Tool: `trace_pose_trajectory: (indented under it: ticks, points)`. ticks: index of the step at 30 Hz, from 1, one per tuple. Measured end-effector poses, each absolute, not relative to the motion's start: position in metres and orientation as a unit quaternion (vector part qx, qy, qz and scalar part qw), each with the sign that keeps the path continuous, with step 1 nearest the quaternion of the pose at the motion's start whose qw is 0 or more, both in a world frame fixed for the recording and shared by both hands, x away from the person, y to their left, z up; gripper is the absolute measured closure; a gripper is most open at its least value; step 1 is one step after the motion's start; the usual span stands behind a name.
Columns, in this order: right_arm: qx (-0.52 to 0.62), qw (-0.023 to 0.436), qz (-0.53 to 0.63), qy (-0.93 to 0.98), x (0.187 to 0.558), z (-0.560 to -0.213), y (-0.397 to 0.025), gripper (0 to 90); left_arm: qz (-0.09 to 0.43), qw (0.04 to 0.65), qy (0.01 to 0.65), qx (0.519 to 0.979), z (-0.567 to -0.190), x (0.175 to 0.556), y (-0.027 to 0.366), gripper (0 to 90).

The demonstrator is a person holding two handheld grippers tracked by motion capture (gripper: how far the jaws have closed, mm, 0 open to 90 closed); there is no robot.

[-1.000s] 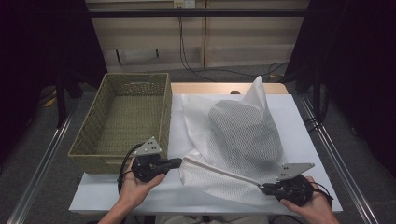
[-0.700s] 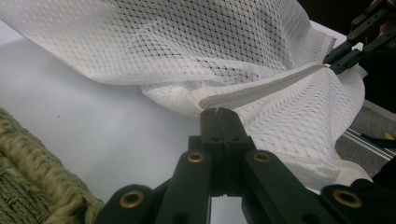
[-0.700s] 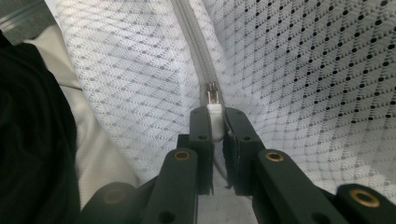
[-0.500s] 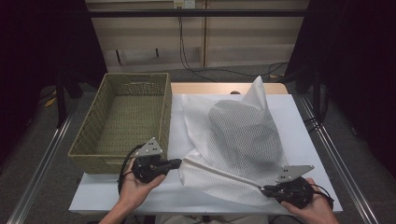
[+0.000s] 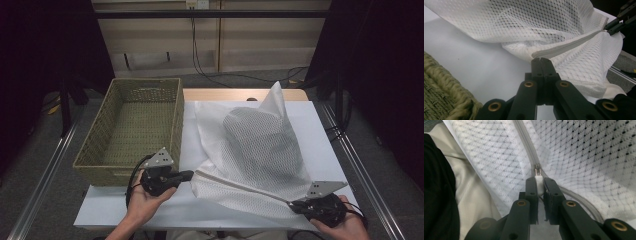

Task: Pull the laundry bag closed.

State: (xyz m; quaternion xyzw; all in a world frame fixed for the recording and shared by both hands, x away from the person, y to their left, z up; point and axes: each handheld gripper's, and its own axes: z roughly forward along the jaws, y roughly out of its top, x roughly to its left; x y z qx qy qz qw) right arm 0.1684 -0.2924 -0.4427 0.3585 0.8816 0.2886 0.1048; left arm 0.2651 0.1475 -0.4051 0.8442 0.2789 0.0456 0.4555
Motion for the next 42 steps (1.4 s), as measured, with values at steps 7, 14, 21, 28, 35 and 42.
trace_pose_trajectory:
  ticks: [7, 14, 21, 28, 35, 42]
  points:
    - [0.359, 0.112, 0.281, 0.883, 0.166, -0.445, -0.296, 82.4, 0.044, 0.448, 0.286, 0.846, -0.406, 0.264, 0.150, 90.0]
    - [0.377, 0.120, 0.274, 0.877, 0.163, -0.443, -0.305, 82.4, 0.041, 0.448, 0.286, 0.846, -0.405, 0.265, 0.154, 90.0]
    - [0.378, 0.129, 0.273, 0.875, 0.160, -0.443, -0.312, 82.4, 0.046, 0.444, 0.288, 0.847, -0.405, 0.264, 0.155, 90.0]
    - [0.384, 0.129, 0.264, 0.875, 0.159, -0.440, -0.319, 82.4, 0.048, 0.440, 0.292, 0.848, -0.407, 0.264, 0.157, 90.0]
    - [0.399, 0.137, 0.260, 0.869, 0.156, -0.440, -0.334, 82.4, 0.045, 0.443, 0.300, 0.844, -0.407, 0.267, 0.158, 90.0]
    - [0.412, 0.142, 0.261, 0.862, 0.152, -0.441, -0.344, 82.4, 0.041, 0.440, 0.300, 0.845, -0.408, 0.267, 0.159, 90.0]
